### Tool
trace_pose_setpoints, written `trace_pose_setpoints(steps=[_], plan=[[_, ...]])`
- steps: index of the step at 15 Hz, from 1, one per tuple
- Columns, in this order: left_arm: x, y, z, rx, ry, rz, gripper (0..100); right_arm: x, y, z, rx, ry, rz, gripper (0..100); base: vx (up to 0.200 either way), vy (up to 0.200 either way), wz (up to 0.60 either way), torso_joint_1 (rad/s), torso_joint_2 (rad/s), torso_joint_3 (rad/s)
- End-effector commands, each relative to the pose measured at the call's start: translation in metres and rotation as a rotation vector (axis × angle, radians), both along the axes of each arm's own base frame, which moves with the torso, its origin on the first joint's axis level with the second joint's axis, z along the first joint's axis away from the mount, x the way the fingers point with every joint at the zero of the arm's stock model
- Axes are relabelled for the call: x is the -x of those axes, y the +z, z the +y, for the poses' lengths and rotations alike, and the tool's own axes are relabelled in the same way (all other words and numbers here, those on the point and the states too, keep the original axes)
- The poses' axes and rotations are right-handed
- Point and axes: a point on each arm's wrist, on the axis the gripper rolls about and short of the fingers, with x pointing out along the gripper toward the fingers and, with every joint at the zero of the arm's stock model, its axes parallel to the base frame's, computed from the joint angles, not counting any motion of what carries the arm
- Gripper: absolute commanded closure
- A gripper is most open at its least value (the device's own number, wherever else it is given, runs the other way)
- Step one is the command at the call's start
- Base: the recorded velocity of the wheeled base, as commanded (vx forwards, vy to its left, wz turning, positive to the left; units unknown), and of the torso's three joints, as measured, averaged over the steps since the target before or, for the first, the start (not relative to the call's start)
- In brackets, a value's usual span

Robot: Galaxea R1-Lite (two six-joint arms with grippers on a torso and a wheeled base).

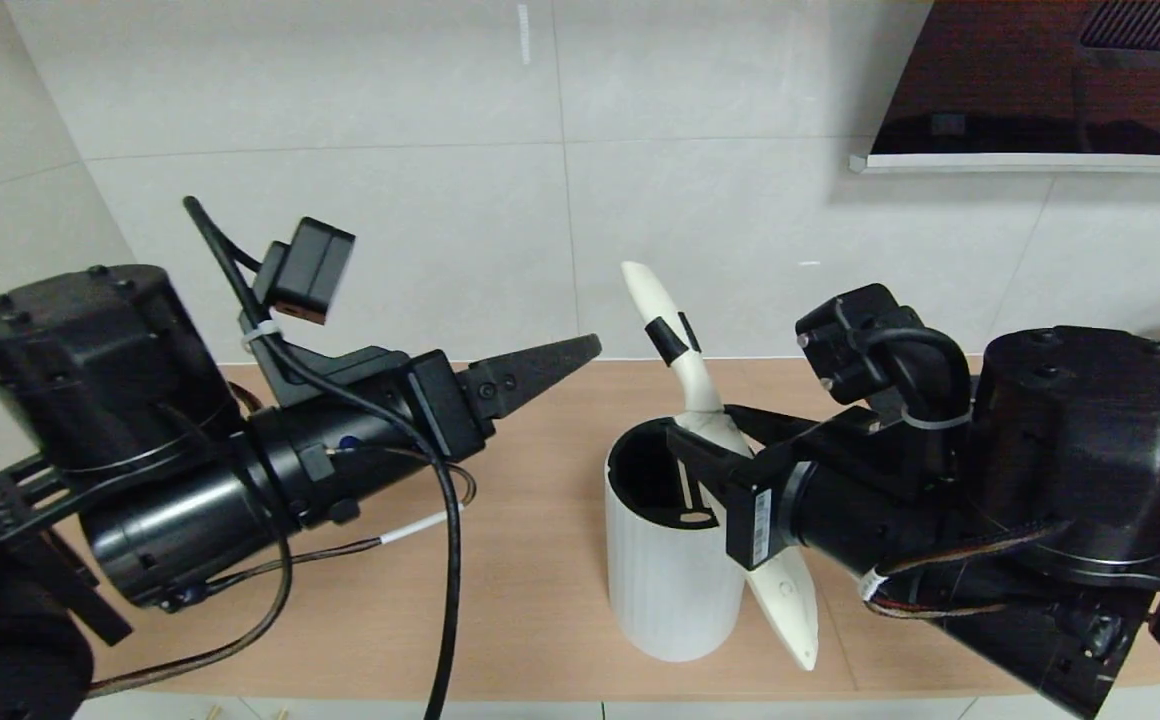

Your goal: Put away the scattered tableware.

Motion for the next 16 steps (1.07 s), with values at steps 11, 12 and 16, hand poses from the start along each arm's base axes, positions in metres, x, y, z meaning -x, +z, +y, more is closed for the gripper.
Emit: trace_pose_setpoints(steps=[11, 12, 16], plan=[[-0.031, -0.031, -0.052, 0.016, -0.092, -0.016, 0, 0.005, -0.019, 0.016, 0.032, 0.045, 0.028, 100, 0.0, 0.0, 0.0, 0.0, 0.0, 0.0], [-0.031, -0.031, -0.051, 0.018, -0.09, -0.019, 0, 0.006, -0.02, 0.016, 0.034, 0.048, 0.03, 100, 0.0, 0.0, 0.0, 0.0, 0.0, 0.0], [-0.03, -0.03, -0.051, 0.035, -0.096, -0.002, 0, 0.007, -0.023, 0.015, 0.046, 0.05, 0.036, 100, 0.0, 0.0, 0.0, 0.0, 0.0, 0.0]])
